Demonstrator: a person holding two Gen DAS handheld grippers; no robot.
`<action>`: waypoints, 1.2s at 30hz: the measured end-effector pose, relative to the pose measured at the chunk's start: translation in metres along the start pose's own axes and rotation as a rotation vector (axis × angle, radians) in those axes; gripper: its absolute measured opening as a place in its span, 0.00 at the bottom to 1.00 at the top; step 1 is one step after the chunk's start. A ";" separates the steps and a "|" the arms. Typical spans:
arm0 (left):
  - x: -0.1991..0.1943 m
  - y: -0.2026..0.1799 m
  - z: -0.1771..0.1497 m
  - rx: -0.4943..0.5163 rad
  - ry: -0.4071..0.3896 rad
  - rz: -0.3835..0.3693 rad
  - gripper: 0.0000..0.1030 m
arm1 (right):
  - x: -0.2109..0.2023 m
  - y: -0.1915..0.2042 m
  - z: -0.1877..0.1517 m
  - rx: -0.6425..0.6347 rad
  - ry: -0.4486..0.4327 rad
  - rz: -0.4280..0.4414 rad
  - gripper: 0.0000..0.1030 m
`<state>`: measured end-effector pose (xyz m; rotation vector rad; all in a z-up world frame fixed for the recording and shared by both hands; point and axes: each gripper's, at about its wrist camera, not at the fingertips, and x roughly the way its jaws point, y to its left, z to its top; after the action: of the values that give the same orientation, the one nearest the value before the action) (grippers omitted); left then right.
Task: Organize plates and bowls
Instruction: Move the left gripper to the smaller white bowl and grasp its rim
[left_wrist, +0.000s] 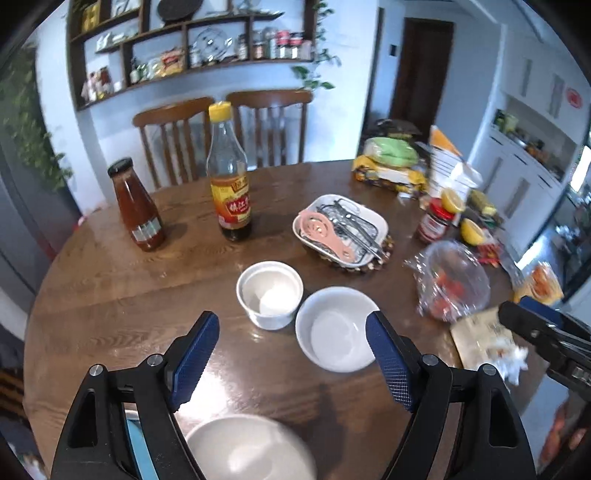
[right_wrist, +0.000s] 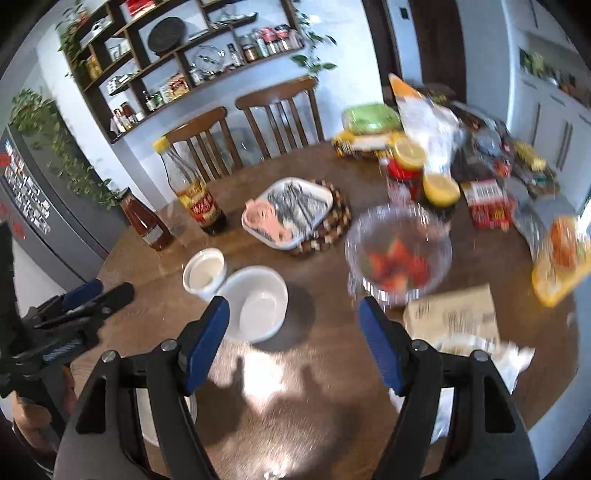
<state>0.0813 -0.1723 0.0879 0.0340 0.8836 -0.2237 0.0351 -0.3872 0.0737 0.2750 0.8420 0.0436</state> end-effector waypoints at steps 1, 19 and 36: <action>0.013 0.000 0.001 -0.021 0.024 0.004 0.79 | 0.002 -0.001 0.005 -0.013 -0.002 0.001 0.76; 0.124 -0.001 -0.034 -0.064 0.262 0.125 0.79 | 0.156 0.001 0.000 -0.064 0.314 0.099 0.80; 0.160 -0.016 -0.041 0.010 0.344 0.047 0.45 | 0.196 0.003 -0.012 -0.038 0.390 0.116 0.48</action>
<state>0.1441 -0.2113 -0.0603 0.1044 1.2225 -0.1807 0.1571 -0.3529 -0.0762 0.2839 1.2107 0.2272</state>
